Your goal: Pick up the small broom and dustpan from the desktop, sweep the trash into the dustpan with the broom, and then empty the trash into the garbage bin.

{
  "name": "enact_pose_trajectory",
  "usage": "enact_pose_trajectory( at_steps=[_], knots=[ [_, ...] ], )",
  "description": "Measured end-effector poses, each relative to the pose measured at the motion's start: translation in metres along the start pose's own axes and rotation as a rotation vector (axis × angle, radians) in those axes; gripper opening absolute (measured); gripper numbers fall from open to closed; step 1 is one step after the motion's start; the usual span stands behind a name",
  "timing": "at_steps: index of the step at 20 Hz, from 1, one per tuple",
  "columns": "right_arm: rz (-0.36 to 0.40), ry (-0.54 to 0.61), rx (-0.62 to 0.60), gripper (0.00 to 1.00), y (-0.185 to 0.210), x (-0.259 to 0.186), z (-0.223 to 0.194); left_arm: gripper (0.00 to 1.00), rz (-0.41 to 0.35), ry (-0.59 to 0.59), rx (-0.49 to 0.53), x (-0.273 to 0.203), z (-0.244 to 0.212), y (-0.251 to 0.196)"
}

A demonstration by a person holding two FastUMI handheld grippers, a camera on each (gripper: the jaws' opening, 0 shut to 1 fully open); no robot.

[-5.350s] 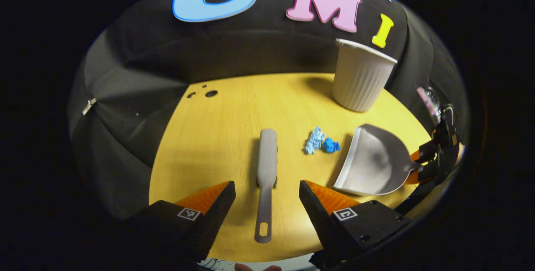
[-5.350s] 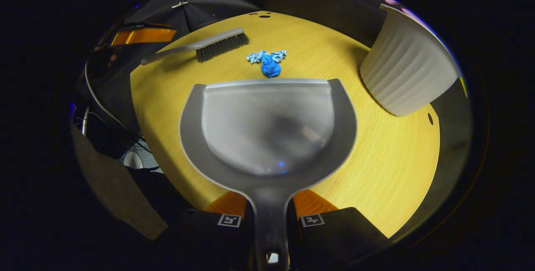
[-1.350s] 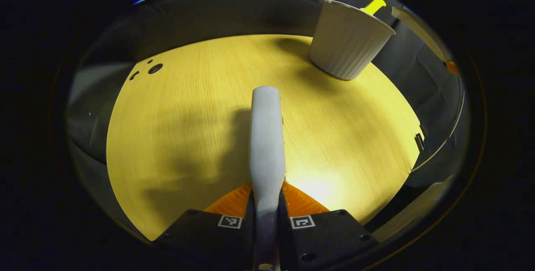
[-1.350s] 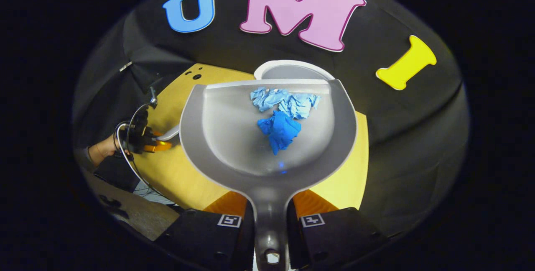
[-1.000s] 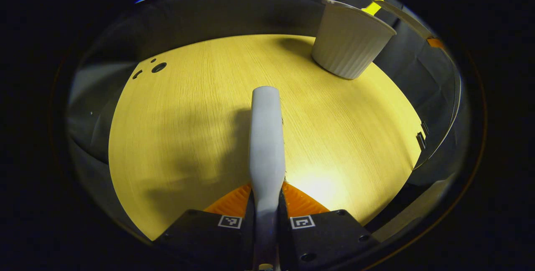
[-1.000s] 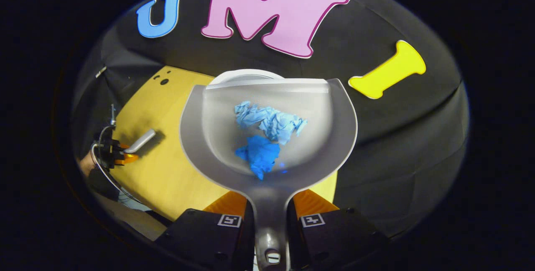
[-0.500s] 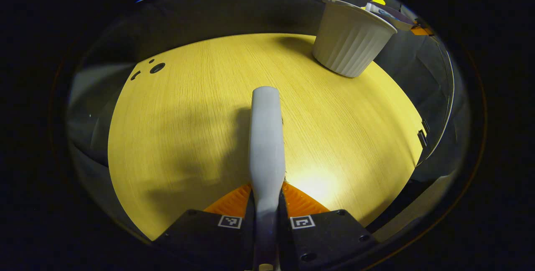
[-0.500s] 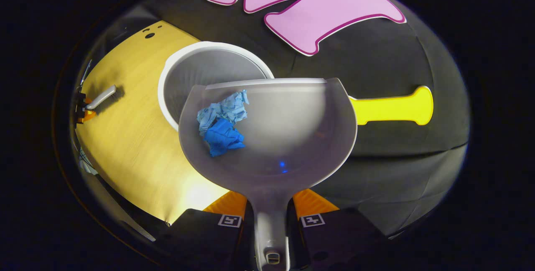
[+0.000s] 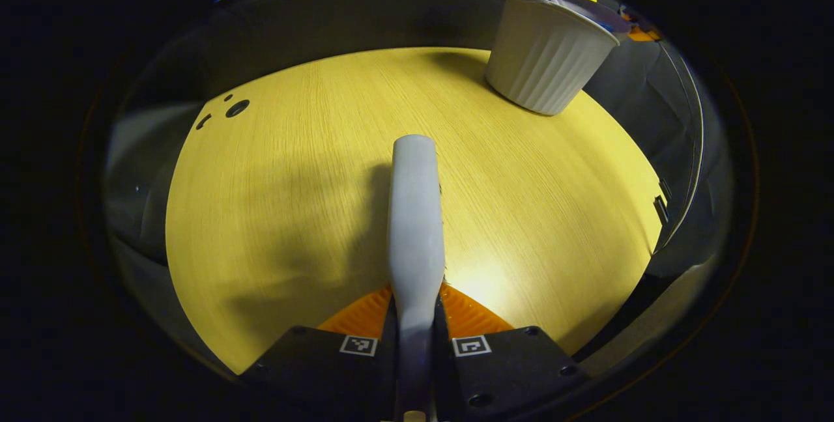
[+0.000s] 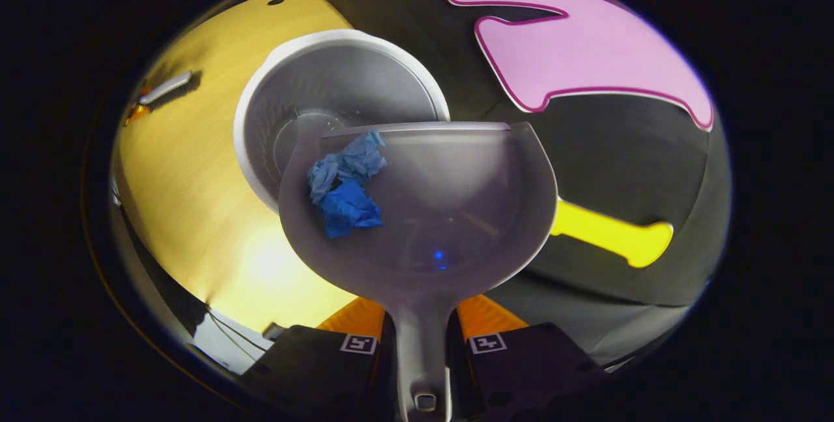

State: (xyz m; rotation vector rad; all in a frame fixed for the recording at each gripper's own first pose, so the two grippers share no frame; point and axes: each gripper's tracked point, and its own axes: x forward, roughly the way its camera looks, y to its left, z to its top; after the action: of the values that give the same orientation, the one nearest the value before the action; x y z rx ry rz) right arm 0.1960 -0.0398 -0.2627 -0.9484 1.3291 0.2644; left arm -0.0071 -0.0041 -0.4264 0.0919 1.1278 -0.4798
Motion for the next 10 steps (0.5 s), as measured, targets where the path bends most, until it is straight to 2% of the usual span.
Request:
enact_pose_trajectory(
  at_steps=[2, 3, 6, 10],
  knots=[
    [0.010, 0.008, -0.028, 0.36, 0.002, 0.000, 0.005, 0.27, -0.001, 0.000, 0.000, 0.001, 0.002, -0.001],
    [0.014, 0.009, -0.042, 0.36, 0.004, 0.001, 0.009, 0.30, -0.004, 0.002, -0.003, 0.002, 0.002, -0.001],
    [0.015, 0.006, -0.073, 0.36, 0.008, -0.001, 0.016, 0.28, -0.011, 0.004, -0.019, 0.005, 0.003, -0.001],
    [0.005, -0.005, -0.073, 0.36, 0.006, 0.000, 0.017, 0.27, -0.006, 0.003, -0.025, 0.006, 0.004, -0.003]
  ],
)
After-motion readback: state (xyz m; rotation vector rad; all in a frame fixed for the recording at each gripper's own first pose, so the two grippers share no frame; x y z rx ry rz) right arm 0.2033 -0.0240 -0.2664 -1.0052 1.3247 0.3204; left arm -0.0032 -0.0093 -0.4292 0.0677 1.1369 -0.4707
